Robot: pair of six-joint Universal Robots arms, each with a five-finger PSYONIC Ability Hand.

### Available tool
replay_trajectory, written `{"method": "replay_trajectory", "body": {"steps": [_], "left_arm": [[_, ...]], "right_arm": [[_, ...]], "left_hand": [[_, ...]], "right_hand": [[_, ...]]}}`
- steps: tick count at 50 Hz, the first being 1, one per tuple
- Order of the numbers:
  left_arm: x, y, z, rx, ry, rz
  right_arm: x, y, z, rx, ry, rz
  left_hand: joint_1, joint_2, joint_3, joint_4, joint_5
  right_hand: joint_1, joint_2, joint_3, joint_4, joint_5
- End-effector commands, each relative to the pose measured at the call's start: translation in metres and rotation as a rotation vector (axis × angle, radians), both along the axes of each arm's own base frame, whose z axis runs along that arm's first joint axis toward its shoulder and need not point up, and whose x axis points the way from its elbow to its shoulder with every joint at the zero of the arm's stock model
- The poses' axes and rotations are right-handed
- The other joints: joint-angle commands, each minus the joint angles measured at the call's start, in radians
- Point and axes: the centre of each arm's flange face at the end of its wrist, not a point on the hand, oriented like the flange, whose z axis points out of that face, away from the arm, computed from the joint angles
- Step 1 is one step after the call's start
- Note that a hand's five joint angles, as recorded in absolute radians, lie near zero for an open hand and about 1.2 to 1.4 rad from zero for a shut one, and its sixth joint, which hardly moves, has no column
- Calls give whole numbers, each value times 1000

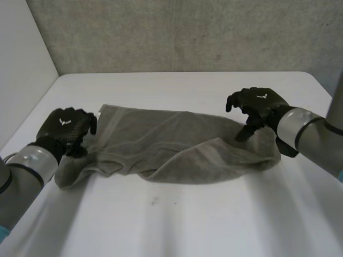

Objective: Fold the towel.

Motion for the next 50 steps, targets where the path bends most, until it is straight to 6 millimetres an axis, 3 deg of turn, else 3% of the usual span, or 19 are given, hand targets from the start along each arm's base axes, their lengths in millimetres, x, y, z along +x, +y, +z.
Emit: {"method": "replay_trajectory", "body": {"steps": [1, 3, 14, 17, 28, 31, 32, 33, 34, 35, 39, 42, 50], "left_arm": [[10, 15, -20, 106, -25, -21], [12, 17, -24, 119, -35, -25], [21, 22, -37, 155, -78, -17], [23, 20, -37, 156, -77, -6], [24, 21, -38, 157, -77, -3], [24, 21, -38, 156, -77, -4], [24, 21, -38, 156, -77, -4], [24, 20, -38, 154, -77, -4], [24, 20, -38, 154, -77, -4], [24, 20, -38, 154, -77, -4], [22, 21, -38, 148, -75, -13], [19, 22, -39, 150, -72, -32], [7, 22, -43, 137, -59, -92]], "right_arm": [[12, -26, -20, 78, -10, 17], [18, -35, -34, 102, -3, 24], [44, -38, -74, 180, 33, 84], [50, -38, -83, 197, 39, 95], [56, -42, -105, 227, 63, 94], [56, -43, -108, 231, 68, 90], [56, -43, -110, 233, 72, 86], [56, -43, -109, 227, 73, 80], [56, -43, -109, 227, 73, 80], [56, -44, -104, 209, 69, 76], [60, -41, -84, 161, 53, 88], [59, -36, -43, 64, -1, 82], [45, -23, -4, -39, -94, 7]], "left_hand": [[183, 184, 184, 188, 190], [180, 181, 181, 185, 187], [6, 8, 8, 12, 14], [-102, -100, -100, -96, -94], [-134, -133, -133, -129, -127], [-140, -139, -139, -135, -133], [-140, -139, -139, -135, -133], [-140, -139, -139, -135, -133], [-140, -139, -139, -135, -133], [-140, -139, -139, -135, -133], [-140, -139, -139, -135, -133], [-140, -139, -139, -135, -133], [-140, -139, -139, -135, -133]], "right_hand": [[147, 83, 86, 87, 92], [147, 83, 86, 87, 92], [147, 83, 86, 87, 92], [147, 83, 86, 87, 92], [168, 103, 106, 107, 112], [262, 197, 200, 201, 206], [430, 366, 369, 370, 375], [711, 647, 650, 651, 656], [714, 649, 652, 654, 658], [928, 863, 866, 868, 872], [930, 866, 869, 870, 875], [930, 866, 869, 870, 875], [930, 866, 869, 870, 875]]}}
